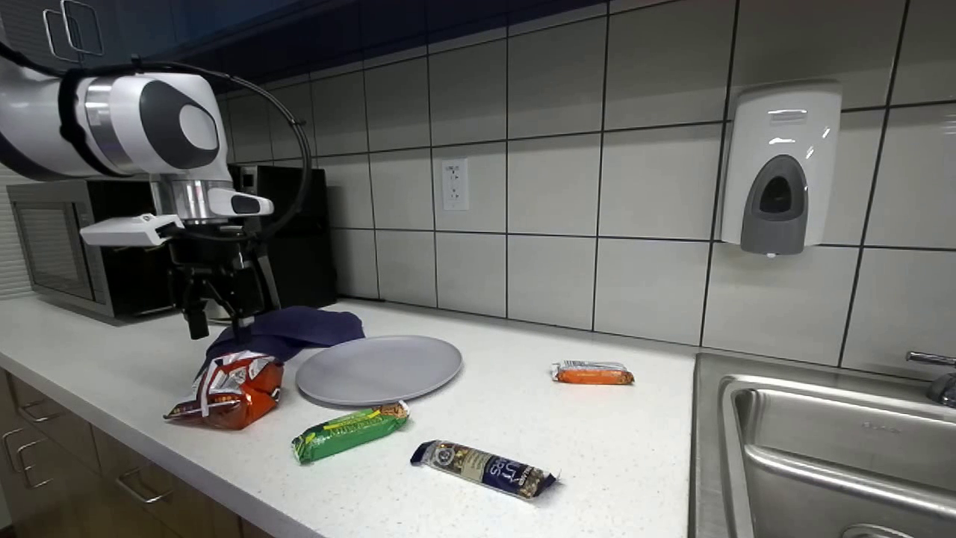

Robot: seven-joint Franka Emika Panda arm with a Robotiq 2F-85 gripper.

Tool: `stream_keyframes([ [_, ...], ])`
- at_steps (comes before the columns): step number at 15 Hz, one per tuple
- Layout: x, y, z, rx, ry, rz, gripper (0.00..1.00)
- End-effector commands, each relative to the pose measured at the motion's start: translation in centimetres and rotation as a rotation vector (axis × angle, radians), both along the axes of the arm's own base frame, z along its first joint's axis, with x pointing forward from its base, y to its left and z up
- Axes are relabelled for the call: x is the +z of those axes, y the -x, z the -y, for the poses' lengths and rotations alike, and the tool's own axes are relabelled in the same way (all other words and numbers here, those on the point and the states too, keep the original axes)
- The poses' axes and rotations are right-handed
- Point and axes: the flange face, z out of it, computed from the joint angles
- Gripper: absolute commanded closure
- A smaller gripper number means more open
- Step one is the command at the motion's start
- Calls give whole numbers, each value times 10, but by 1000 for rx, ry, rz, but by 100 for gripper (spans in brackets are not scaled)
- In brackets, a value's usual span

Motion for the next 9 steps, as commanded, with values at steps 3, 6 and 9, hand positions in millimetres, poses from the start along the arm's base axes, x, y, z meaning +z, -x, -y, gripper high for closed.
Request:
stream_keyframes([
  [3, 16, -2, 3, 7, 1, 13, 0],
  [6, 25, -9, 14, -25, -2, 35, 0],
  [9, 34, -19, 33, -78, 1, 57, 0],
])
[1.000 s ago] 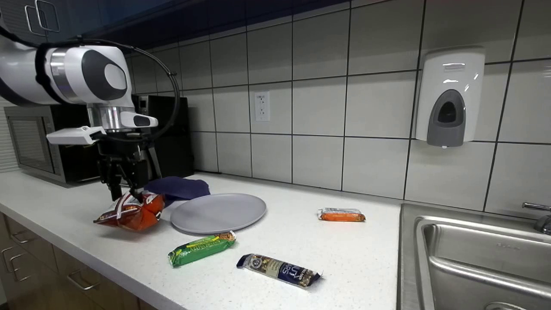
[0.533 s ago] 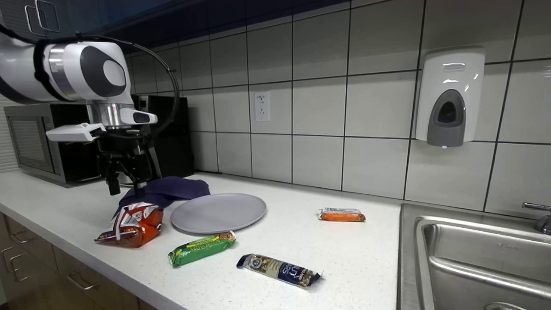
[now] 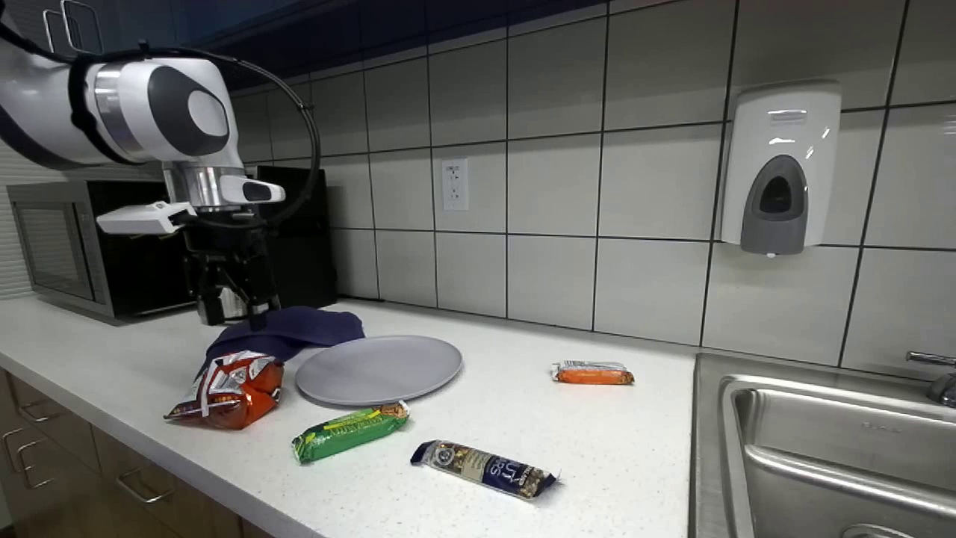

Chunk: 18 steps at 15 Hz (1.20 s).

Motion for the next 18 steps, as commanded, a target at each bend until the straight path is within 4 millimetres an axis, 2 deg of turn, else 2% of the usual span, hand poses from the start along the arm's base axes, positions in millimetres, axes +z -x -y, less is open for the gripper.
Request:
stream_keyframes([
  [1, 19, -9, 28, -66, 14, 30, 0],
  [5, 23, -18, 59, -158, 27, 44, 0],
  [8, 18, -17, 79, -222, 48, 48, 0],
  [18, -11, 10, 131, -426, 149, 3, 0],
])
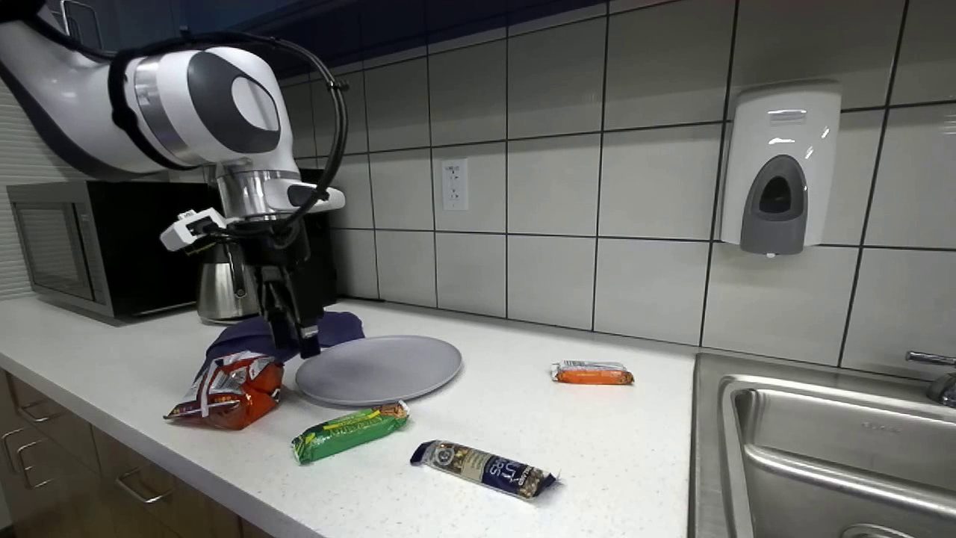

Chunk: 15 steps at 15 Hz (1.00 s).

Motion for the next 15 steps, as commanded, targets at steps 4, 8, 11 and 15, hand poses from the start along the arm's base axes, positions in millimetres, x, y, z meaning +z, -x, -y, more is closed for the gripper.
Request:
stream_keyframes([
  [4, -7, 18, 40, -176, 57, -9, 0],
  [8, -19, 17, 59, -264, 52, -26, 0],
  [11, -26, 14, 65, -299, 51, -37, 0],
  [15, -33, 12, 66, -324, 49, -48, 0],
])
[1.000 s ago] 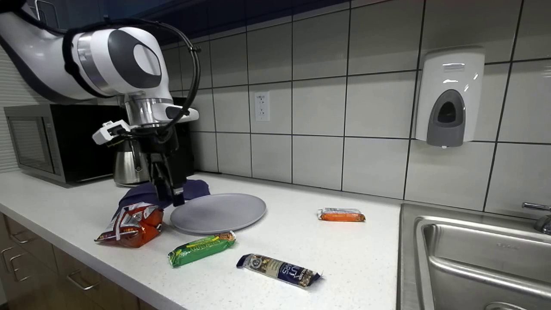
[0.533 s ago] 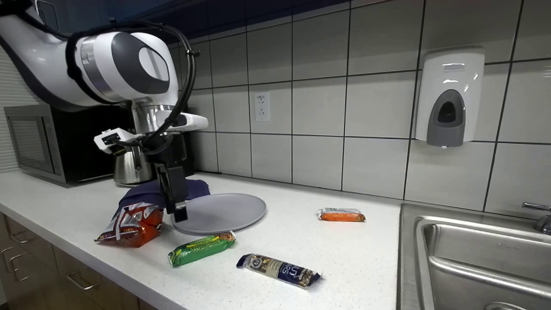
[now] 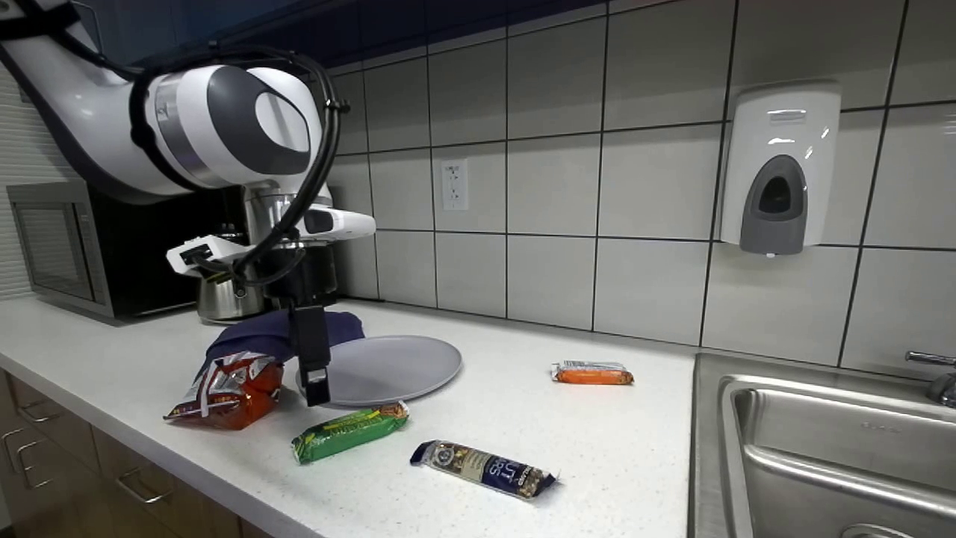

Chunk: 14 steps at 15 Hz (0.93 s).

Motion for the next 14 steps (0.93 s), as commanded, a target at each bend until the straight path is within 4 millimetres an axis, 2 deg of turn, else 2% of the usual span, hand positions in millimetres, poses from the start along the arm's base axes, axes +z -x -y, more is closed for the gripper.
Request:
stream_keyframes([
  [1, -6, -1, 3, -35, 12, 1, 0],
  [14, -33, -8, 20, -111, 11, -45, 0],
])
